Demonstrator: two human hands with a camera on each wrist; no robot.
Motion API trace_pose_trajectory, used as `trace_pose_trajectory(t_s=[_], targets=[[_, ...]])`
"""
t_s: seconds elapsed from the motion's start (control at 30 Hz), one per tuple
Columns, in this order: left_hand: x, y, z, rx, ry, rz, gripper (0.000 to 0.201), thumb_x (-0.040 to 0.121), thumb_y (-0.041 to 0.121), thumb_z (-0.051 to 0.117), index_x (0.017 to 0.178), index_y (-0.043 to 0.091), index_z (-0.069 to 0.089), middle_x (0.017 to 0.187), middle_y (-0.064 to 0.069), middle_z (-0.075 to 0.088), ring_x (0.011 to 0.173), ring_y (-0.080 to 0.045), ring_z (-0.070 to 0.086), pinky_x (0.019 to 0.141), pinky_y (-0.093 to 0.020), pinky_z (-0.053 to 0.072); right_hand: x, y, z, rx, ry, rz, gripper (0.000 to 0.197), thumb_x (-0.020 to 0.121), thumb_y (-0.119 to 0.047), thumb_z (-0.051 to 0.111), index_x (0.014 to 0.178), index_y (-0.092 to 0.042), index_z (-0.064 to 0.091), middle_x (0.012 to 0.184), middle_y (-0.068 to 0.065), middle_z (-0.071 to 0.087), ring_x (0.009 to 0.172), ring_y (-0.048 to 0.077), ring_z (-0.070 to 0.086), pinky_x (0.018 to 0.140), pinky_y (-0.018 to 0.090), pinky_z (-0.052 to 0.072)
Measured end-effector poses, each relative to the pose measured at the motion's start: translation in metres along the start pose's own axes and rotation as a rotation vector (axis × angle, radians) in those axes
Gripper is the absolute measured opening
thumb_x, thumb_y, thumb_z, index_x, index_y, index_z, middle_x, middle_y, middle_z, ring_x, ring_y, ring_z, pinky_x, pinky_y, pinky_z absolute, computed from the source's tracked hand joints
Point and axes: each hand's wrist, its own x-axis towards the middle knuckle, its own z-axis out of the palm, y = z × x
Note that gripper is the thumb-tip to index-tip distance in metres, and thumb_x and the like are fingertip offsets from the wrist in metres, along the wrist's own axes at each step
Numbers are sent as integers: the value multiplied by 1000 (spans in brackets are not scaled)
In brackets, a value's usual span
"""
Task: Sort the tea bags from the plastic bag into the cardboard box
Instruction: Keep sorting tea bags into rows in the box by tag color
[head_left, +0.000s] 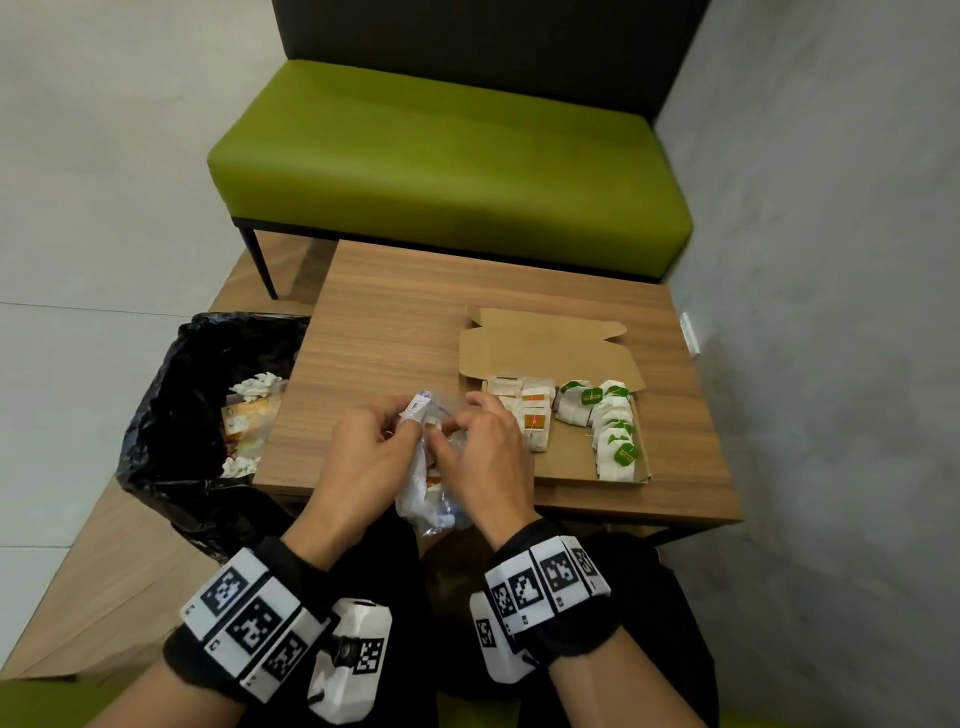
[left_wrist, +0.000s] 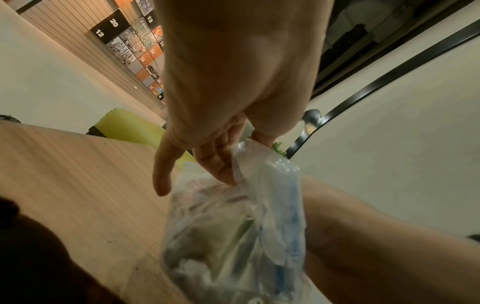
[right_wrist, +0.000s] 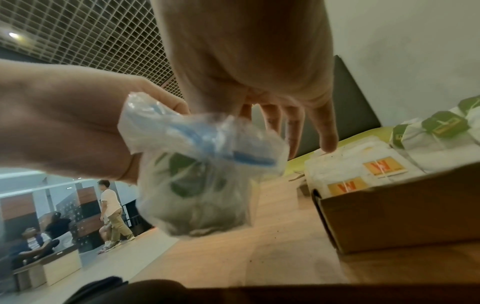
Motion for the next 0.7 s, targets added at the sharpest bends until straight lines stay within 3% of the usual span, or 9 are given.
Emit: trace_pose_trajectory(t_s=[0.17, 0.23, 0.37, 0.5, 0.6, 0.7], targets=[[-6, 9, 3, -58, -36, 8, 25, 101, 11, 50, 112, 20, 71, 99, 2, 77, 94, -14, 73, 90, -42, 57, 4, 4, -1, 2, -173, 35, 33, 91, -42, 65, 118, -24, 72, 157, -3, 34, 141, 21, 32, 111, 42, 37], [-6, 8, 3, -40, -30, 22, 26, 101, 11, 51, 111, 23, 71, 98, 4, 77, 93, -14, 73, 89, -42, 57, 5, 6, -1, -4, -210, 34, 31, 91, -42, 65, 114, -21, 74, 157, -4, 34, 140, 21, 34, 110, 40, 38], [-3, 4, 3, 74, 27, 26, 28, 96, 13, 56, 113, 30, 70, 88, 7, 77, 82, -13, 73, 81, -43, 59, 8, 17, -4, 173, -142, 40, 16, 89, -33, 69, 91, -21, 79, 149, -5, 46, 136, 17, 41, 106, 32, 37], [2, 4, 1, 130, 82, 6, 29, 93, 15, 59, 120, 22, 67, 72, -1, 73, 69, -18, 73, 71, -46, 60, 6, 31, -9, 348, -59, 17, 18, 86, -34, 73, 91, -18, 80, 145, -7, 51, 134, 12, 44, 108, 33, 37], [5, 4, 1, 193, 125, 50, 27, 92, 16, 60, 118, 21, 67, 75, 4, 71, 64, -8, 69, 67, -35, 59, 0, 38, -13, 371, -15, -57, 26, 86, -39, 73, 87, -14, 80, 142, -10, 53, 131, 12, 45, 105, 36, 40], [11, 1, 0, 204, 164, 68, 26, 91, 16, 60, 115, 21, 68, 77, 7, 69, 62, -3, 66, 60, -24, 54, -4, 40, -20, 567, 39, -39, 7, 85, -27, 76, 92, -24, 78, 133, -12, 58, 123, 9, 53, 99, 31, 47]])
